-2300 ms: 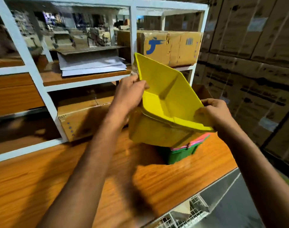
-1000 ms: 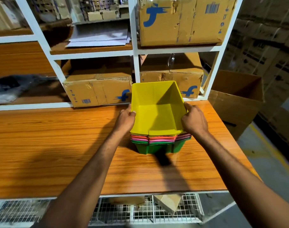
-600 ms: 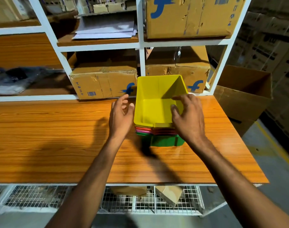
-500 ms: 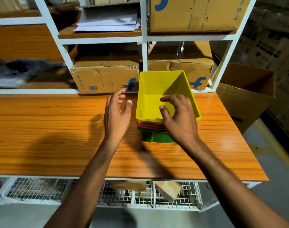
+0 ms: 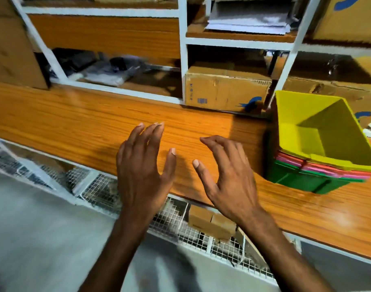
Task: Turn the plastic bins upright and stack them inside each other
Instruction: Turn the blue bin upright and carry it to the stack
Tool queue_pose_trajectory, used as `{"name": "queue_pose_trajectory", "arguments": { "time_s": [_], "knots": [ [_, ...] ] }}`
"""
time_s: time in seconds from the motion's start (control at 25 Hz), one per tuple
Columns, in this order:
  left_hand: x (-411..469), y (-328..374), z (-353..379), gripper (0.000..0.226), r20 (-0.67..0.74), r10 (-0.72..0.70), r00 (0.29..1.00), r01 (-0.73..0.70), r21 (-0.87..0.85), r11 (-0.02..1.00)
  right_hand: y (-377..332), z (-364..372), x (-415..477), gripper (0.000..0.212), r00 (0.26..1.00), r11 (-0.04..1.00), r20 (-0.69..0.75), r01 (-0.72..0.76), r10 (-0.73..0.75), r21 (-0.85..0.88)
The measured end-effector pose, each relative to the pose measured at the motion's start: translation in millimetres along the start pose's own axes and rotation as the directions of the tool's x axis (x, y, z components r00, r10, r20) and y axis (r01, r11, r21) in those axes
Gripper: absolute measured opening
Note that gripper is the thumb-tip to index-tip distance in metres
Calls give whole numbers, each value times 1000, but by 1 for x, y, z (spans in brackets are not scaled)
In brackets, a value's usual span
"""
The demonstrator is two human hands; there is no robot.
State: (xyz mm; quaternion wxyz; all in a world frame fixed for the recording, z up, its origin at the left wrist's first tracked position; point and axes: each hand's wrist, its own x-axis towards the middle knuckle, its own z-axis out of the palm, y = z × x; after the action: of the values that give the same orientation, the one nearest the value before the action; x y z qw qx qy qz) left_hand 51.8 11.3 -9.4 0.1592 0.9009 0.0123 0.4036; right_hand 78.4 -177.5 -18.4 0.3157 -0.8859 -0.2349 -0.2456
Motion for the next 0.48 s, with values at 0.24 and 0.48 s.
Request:
{"name": "queue_pose_trajectory", "arguments": {
  "time_s": [0.24,0.48],
  "knots": [
    [-23,-139,-80,44,-17,-188,982,188,-4,982,-119,103,20,43,996,984,72,30,-43,176],
    [-29,-243,-134,51,31,-494,869,494,-97,864,-207,190,41,46,982,949,168,30,-87,314]
  ]
}}
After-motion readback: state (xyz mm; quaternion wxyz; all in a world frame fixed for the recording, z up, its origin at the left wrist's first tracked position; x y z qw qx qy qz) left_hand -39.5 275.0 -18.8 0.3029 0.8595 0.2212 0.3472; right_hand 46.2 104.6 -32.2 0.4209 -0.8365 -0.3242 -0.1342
